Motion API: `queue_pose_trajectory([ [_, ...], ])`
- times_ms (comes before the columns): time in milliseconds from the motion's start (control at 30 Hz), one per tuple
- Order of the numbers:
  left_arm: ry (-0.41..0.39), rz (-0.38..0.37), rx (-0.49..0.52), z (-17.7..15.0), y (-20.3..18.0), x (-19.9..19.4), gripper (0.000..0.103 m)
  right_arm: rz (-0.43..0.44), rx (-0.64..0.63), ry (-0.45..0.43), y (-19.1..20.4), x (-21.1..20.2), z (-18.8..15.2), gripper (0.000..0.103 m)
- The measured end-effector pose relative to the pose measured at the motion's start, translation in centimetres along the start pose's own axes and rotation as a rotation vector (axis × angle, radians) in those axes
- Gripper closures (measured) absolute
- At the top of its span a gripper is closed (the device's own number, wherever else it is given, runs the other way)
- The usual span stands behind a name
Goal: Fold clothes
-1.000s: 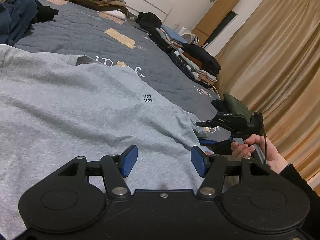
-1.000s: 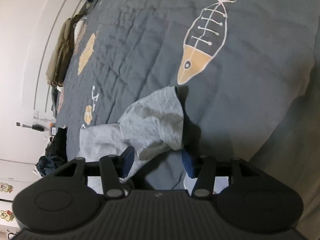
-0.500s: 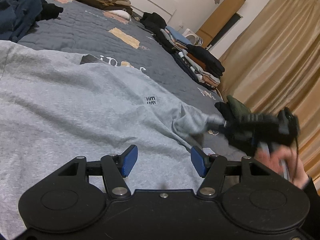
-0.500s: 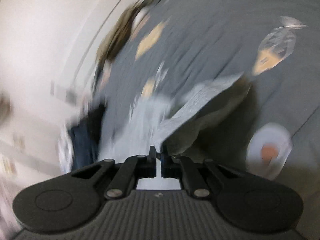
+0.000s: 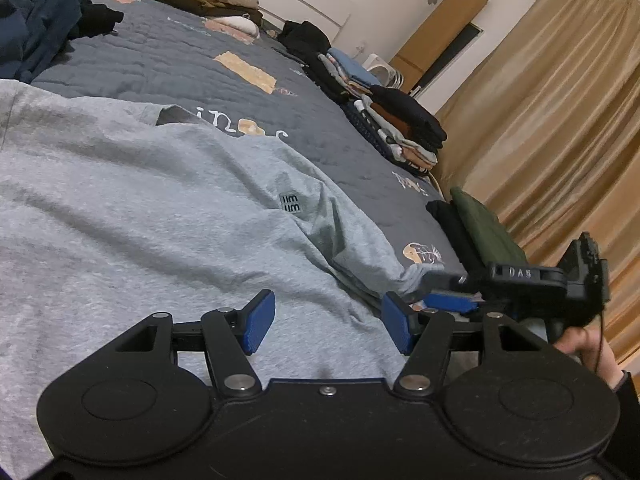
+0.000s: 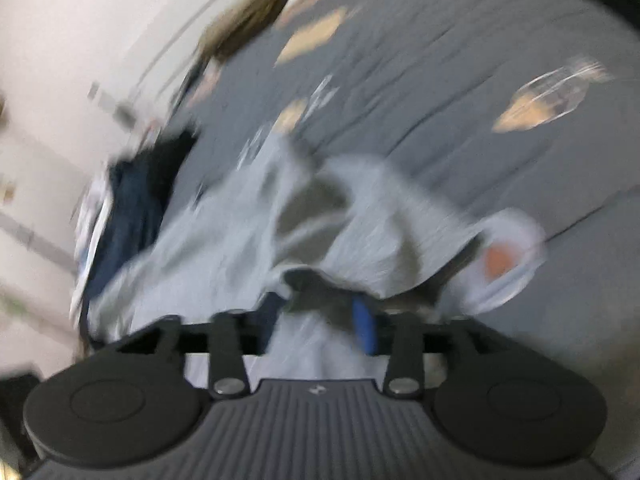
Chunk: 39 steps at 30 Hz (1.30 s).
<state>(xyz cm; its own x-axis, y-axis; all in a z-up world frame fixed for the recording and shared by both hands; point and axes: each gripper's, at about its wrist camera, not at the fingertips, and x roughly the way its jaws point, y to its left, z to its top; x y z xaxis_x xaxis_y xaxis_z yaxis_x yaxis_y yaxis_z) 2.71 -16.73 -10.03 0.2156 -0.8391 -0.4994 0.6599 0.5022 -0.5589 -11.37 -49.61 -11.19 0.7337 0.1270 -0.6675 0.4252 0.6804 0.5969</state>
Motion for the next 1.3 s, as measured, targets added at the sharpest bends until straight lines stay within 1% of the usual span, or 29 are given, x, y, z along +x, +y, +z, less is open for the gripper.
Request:
queue_pose_trajectory([
  [267, -0.009, -0.006, -0.003, 0.1, -0.1, -0.3, 0.044, -0.149, 0.164, -0.13, -7.7, 0.4, 4.1, 0.054],
  [300, -0.009, -0.007, -0.004, 0.1, -0.1, -0.3, 0.044, -0.162, 0.178, -0.136, -8.4, 0.6, 4.5, 0.053],
  [367, -0.01, -0.008, -0.004, 0.1, -0.2, -0.3, 0.044, -0.157, 0.175, -0.095, -8.5, 2.0, 4.5, 0.053],
  [400, -0.01, -0.007, -0.004, 0.2, -0.1, -0.2, 0.044, -0.138, 0.166, -0.083, -8.2, 2.8, 4.2, 0.053],
  [467, -0.009, -0.005, -0.007, 0.2, 0.0, -0.1, 0.044, -0.117, 0.119, -0.067, -7.2, 4.1, 3.8, 0.053],
  [533, -0.008, 0.001, -0.012, 0.2, 0.1, -0.1, 0.044, -0.101, 0.112, -0.068, -6.7, 5.1, 3.7, 0.053],
  [567, -0.008, 0.001, -0.013, 0.2, 0.1, 0.0, 0.044, -0.088, 0.115, -0.067, -6.5, 5.5, 3.6, 0.055],
  [633, -0.011, 0.002, -0.013, 0.2, 0.2, -0.1, 0.044, -0.06, 0.106, -0.056, -6.0, 6.1, 3.7, 0.072],
  [667, -0.012, 0.002, -0.013, 0.3, 0.2, -0.1, 0.044, -0.088, 0.077, -0.09, -5.5, 5.7, 4.5, 0.092],
  [700, -0.013, 0.002, -0.013, 0.3, 0.2, -0.1, 0.044, -0.117, 0.048, -0.125, -5.1, 5.2, 5.2, 0.096],
  [967, -0.037, 0.008, -0.023, 0.8, 0.7, -0.6, 0.044, -0.34, -0.187, -0.398, -1.5, 1.9, 11.1, 0.097],
  [1067, -0.04, 0.018, -0.027, 1.0, 1.2, -0.6, 0.044, -0.415, -0.293, -0.477, -0.4, 1.9, 13.7, 0.097],
  [1200, -0.039, 0.04, -0.038, 1.2, 2.0, -0.5, 0.044, -0.517, -0.458, -0.438, 0.1, 6.1, 15.8, 0.097],
  [1233, -0.04, 0.044, -0.039, 1.2, 2.1, -0.5, 0.044, -0.537, -0.481, -0.423, 0.1, 7.1, 16.3, 0.097],
  [1267, -0.041, 0.048, -0.041, 1.3, 2.3, -0.5, 0.044, -0.544, -0.452, -0.398, -0.4, 8.0, 16.6, 0.096],
  [1300, -0.042, 0.048, -0.041, 1.4, 2.3, -0.5, 0.044, -0.55, -0.422, -0.373, -0.9, 8.9, 17.0, 0.094],
])
